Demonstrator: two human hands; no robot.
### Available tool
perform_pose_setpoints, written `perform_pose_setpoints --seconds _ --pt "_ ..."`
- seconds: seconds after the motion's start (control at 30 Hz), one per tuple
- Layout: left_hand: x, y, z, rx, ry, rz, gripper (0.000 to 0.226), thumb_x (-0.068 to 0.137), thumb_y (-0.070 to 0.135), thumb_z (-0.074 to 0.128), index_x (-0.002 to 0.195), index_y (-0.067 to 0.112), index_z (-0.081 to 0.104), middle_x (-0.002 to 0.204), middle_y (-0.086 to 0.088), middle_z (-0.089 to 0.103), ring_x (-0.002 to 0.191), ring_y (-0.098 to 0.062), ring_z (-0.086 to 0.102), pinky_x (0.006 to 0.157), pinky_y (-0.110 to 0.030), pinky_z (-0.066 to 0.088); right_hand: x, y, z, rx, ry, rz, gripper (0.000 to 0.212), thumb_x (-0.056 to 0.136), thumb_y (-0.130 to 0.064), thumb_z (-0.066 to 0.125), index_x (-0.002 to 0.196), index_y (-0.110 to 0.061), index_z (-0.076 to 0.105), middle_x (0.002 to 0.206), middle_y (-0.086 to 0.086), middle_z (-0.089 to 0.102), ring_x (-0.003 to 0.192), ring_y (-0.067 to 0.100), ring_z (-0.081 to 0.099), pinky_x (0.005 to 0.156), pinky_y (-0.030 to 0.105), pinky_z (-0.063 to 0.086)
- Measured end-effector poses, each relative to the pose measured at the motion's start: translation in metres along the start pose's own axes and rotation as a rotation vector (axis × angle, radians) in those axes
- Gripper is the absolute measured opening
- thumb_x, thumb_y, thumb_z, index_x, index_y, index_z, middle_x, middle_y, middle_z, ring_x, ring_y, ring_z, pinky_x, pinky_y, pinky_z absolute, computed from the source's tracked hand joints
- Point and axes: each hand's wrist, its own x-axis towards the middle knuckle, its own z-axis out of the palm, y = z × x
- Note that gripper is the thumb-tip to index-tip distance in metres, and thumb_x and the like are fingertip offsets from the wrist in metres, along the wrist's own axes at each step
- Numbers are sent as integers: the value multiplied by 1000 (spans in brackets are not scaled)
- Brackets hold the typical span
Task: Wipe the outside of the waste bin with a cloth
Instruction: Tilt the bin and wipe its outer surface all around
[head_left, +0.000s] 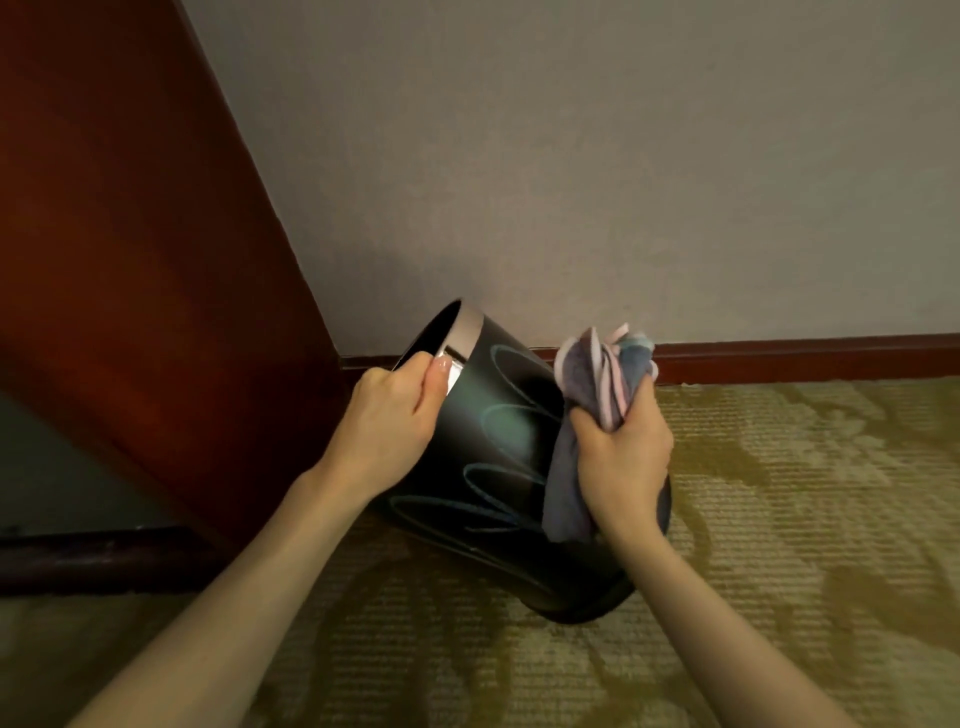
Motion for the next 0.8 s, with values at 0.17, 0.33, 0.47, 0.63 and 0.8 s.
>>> perform_pose_setpoints --seconds 0.17,0.33,0.47,0.63,0.8 --pt "-6 -9 -2 -30 2 -39 32 96 22 35 65 18 41 47 10 34 34 -10 34 36 -22 25 44 -8 12 -128 -100 99 31 76 -26 63 103 -14 54 88 6 60 81 28 57 67 30 35" --pt "-15 -9 -4 -87 -9 -82 33 96 21 37 65 13 45 45 -2 43 35 -20 40 35 -23 24 86 -1 28 -224 -257 228 42 79 -28 66 113 -6 58 114 22 62 102 37 58 75 32 39" --pt "-21 -3 -7 -102 -15 -62 31 95 20 37 65 17 41 45 12 34 38 -18 42 34 -19 23 106 6 34 -279 -368 322 51 80 -28 67 122 -2 55 121 21 60 107 36 57 76 30 39" --pt "-21 3 -5 -78 -31 -82 31 96 24 33 66 19 40 45 12 32 32 -12 34 35 -22 25 105 11 34 -292 -357 336 48 81 -27 65 122 -3 55 119 21 60 106 36 57 77 32 40" --pt "-21 4 -5 -58 -31 -85 34 99 22 33 66 18 40 44 12 33 37 -13 44 35 -19 29 88 5 29 -300 -277 265 44 82 -29 63 120 -9 55 118 20 60 105 38 57 78 33 38"
